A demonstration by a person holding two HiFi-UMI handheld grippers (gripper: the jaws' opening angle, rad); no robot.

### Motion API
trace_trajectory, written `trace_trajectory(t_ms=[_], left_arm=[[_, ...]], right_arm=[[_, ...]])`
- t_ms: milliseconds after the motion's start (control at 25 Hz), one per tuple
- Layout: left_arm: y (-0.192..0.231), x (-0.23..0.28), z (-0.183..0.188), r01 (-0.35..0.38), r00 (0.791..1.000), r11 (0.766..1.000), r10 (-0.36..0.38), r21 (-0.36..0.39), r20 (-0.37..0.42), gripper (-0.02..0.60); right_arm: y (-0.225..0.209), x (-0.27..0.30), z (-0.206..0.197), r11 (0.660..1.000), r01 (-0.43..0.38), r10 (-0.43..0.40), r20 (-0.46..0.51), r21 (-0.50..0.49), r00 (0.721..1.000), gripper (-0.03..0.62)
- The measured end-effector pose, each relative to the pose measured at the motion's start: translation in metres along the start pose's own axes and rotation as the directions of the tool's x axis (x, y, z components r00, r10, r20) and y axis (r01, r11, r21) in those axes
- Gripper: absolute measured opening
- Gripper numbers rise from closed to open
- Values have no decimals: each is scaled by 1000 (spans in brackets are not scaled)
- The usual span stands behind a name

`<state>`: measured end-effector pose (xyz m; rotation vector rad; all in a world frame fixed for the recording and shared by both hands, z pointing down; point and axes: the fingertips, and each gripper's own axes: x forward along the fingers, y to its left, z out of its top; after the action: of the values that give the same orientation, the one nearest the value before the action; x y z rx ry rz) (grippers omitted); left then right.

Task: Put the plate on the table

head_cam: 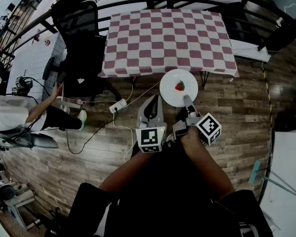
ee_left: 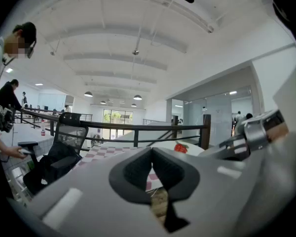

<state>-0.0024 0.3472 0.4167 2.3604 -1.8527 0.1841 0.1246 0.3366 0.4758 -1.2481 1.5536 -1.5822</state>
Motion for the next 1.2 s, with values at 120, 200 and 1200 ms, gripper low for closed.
trace_trajectory(t_ms=[120,200,1200], left_arm=[[-2,-1,-3,-5,1000,1000,5,1,5,9],[-1,-2,-2,-14,1000,1000,14,-6,10,9],[29,128,3,58,998,997,-57,-49,12,9]], right_arm=[[-8,-4,4,1000,12,-12,6,7,1000,17],[-10,-7,6,1000,13,-13,6,7,1000,18],[-5,93,80,999,48,-46,79,-24,996,18]])
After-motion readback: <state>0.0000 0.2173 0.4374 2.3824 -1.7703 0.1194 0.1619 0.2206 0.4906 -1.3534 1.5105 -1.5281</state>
